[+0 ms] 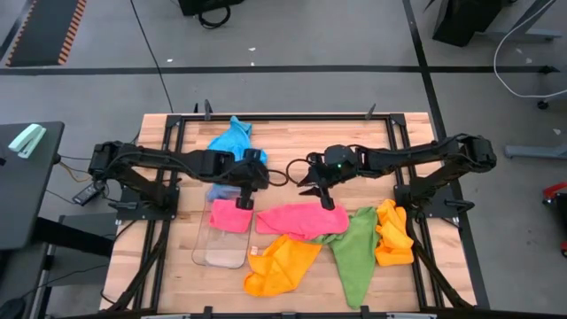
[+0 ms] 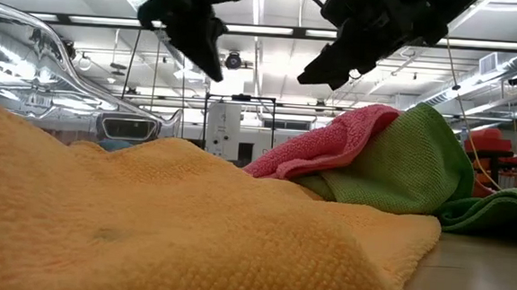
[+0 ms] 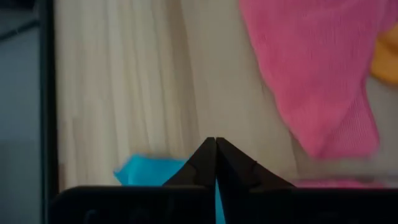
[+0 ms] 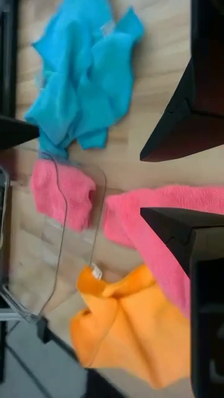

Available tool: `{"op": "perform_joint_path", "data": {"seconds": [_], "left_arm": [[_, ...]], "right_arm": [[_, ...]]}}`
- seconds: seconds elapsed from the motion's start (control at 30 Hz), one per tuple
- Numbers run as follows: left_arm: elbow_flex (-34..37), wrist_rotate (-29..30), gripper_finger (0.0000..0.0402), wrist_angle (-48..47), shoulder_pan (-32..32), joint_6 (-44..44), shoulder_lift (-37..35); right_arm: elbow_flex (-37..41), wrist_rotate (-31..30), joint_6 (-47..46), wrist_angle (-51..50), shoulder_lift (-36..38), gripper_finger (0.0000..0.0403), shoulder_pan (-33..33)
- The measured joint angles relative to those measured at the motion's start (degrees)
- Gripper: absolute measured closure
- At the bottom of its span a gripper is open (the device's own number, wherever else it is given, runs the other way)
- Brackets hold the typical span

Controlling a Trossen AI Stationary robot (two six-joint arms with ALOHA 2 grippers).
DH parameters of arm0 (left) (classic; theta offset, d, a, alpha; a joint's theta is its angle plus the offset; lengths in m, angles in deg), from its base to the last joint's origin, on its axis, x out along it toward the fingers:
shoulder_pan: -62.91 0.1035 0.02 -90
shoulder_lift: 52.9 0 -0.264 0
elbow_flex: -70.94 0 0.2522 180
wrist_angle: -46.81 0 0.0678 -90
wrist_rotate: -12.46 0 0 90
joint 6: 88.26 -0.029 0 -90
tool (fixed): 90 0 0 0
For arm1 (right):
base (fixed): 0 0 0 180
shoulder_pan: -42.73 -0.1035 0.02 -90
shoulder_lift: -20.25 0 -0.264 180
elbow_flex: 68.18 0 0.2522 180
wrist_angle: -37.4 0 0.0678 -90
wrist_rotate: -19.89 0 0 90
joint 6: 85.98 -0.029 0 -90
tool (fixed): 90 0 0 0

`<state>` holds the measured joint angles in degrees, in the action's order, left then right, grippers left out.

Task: Fold microfiber towels
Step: Fold the pink microfiber cloth

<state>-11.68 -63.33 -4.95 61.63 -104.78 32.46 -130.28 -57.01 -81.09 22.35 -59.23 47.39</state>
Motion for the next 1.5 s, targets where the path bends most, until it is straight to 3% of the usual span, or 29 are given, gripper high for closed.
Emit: {"op": "perform_joint_path", "data": {"seconds": [0.43, 0.67, 0.97, 1.1, 1.5], "left_arm": [[0.0, -6.5, 0.0391, 8.7, 1.4, -5.2, 0.0], [3.7, -8.7, 0.0386, 16.0, 1.9, -4.0, 0.5], [7.4, -8.5, 0.0395, 20.9, 2.2, -4.7, -0.4], [7.5, -8.5, 0.0381, 20.5, 3.1, -4.4, -0.3], [7.5, -8.9, 0.0393, 20.7, 1.5, -3.5, 0.2]], "right_arm": [[0.0, -14.5, -10.1, -6.0, 0.0, 0.0312, -9.2], [0.0, -14.6, -16.0, -6.6, 0.0, 0.0318, -11.3], [-4.0, -14.6, -18.8, -20.4, 0.0, 0.0318, -12.7], [-5.8, -14.6, -19.2, -24.4, 0.0, 0.0318, -14.5], [-5.6, -14.2, -23.3, -30.8, 0.0, 0.0318, -26.3]]}}
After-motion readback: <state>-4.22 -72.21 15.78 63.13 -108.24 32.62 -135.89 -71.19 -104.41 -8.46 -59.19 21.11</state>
